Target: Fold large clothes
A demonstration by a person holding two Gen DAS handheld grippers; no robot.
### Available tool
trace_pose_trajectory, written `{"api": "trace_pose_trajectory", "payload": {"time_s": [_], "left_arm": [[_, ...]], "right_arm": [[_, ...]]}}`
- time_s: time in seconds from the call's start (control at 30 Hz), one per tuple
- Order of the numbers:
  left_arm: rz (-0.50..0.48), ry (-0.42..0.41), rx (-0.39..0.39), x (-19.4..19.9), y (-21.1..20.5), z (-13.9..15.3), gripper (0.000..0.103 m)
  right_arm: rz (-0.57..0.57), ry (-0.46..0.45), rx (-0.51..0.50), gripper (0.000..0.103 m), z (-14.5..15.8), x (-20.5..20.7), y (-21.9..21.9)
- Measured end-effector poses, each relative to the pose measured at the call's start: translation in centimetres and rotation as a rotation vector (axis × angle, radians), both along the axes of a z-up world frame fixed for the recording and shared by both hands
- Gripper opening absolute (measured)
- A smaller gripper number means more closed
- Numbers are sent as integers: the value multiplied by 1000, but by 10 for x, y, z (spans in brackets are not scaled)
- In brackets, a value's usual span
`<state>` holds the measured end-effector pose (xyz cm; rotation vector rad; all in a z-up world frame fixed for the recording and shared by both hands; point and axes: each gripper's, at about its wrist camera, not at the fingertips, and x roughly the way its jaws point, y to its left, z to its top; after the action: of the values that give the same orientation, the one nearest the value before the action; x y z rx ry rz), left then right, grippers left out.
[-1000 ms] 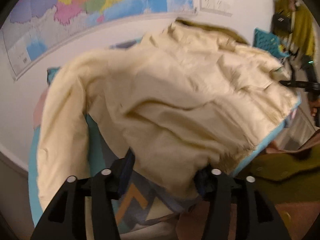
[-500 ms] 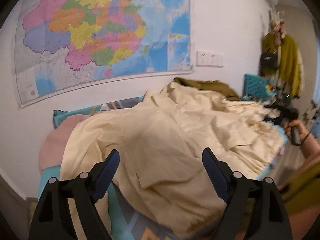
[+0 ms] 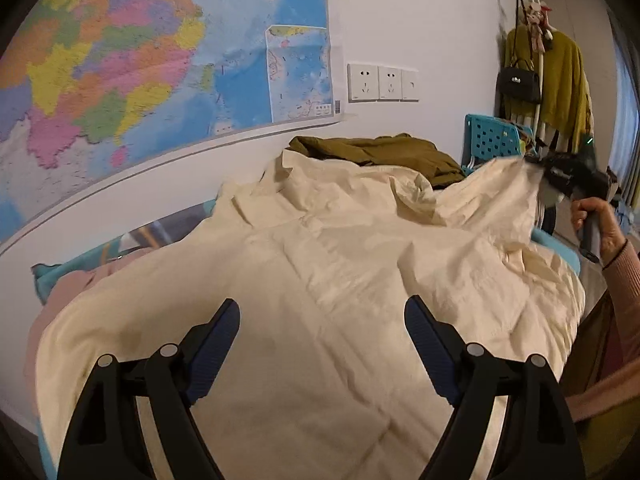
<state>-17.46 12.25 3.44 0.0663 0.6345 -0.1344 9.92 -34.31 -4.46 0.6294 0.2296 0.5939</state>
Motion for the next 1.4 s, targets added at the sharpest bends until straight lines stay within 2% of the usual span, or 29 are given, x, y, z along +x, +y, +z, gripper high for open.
{"api": "trace_pose_trajectory", "payload": {"time_s": [0.1,0.13,0.23,0.3,0.33,0.4,0.43,0.47,0.5,0.6,0.7,0.83,0.93,1.0,1.07,1.1,1.2,1.23,1.27,1.3,1.33,1.37,1.4], "left_arm": [[14,-2,-34,20,2,2,81],[18,-1,-52,26,5,2,81],[30,-14,-109,37,16,4,81],[50,-19,-149,41,26,4,81],[60,-24,-167,42,31,4,81],[87,-26,-203,41,45,2,81],[97,-23,-219,39,51,0,81],[111,-20,-234,37,58,-2,81],[121,-17,-242,36,63,-3,81],[146,-3,-259,32,77,-10,81],[157,21,-268,31,87,-19,81],[129,66,-289,31,92,-28,81],[78,108,-305,30,92,-33,82],[32,134,-291,29,89,-36,83],[-19,170,-259,28,82,-41,86],[-31,195,-232,28,77,-45,86],[-66,305,-170,33,62,-61,86],[-80,333,-157,36,56,-67,86],[-85,352,-144,38,54,-73,85],[-77,377,-124,42,50,-78,74],[-76,409,-109,46,46,-84,53],[-81,428,-105,50,44,-87,44],[-69,438,-96,56,42,-89,39]], "right_arm": [[38,-174,-210,8,52,-35,48],[65,-243,-312,8,69,-51,78],[166,-372,-572,10,86,-85,164],[266,-447,-732,11,75,-105,227],[308,-462,-776,12,65,-111,249],[431,-457,-901,26,36,-119,301],[456,-461,-955,30,23,-122,318],[499,-462,-1018,42,6,-126,337],[549,-451,-1079,48,-12,-129,353],[652,-406,-1174,61,-46,-137,370],[694,-386,-1205,76,-55,-144,356],[736,-381,-1148,77,-36,-153,316],[698,-315,-1012,78,-10,-131,276],[578,-218,-899,78,6,-89,252],[484,-120,-832,77,11,-50,240],[410,-56,-820,77,9,-22,236],[328,80,-847,76,-6,38,237],[341,150,-833,73,-15,60,240],[356,194,-820,62,-22,75,242],[358,215,-815,50,-27,83,242],[377,254,-790,43,-32,95,242],[400,275,-757,29,-36,101,239],[417,276,-725,15,-36,103,235]]}}
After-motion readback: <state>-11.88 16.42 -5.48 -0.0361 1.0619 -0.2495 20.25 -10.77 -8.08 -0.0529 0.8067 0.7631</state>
